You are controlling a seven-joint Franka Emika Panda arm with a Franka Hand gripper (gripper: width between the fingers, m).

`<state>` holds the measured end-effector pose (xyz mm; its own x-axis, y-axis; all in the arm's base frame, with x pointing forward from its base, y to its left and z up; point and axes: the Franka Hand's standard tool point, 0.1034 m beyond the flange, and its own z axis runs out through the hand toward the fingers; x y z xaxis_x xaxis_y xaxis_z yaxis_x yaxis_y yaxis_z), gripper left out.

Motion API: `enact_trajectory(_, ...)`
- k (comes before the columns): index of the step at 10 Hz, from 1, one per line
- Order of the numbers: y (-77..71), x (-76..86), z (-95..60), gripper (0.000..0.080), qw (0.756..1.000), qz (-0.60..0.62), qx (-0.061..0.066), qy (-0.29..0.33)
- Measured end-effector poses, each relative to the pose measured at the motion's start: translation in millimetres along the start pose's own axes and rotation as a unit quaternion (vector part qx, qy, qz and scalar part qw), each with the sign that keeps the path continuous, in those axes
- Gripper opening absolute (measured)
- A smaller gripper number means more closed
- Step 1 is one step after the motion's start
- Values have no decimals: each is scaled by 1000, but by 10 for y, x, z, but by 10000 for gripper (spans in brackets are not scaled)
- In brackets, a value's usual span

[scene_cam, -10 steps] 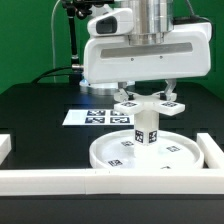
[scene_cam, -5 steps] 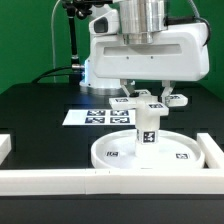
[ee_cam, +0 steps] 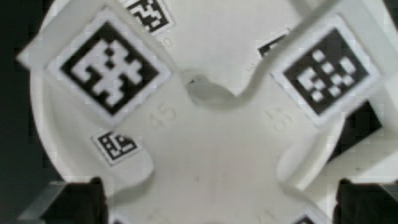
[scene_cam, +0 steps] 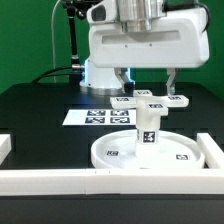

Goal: Assemble round table

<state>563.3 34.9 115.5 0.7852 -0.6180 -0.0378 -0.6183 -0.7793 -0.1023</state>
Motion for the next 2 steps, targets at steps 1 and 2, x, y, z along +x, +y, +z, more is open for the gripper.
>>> enact_trajectory(1,5,-5,17,648,1000,0,-1,-1)
enact_trajectory(2,5,-4,17,649,1000,0,-1,-1)
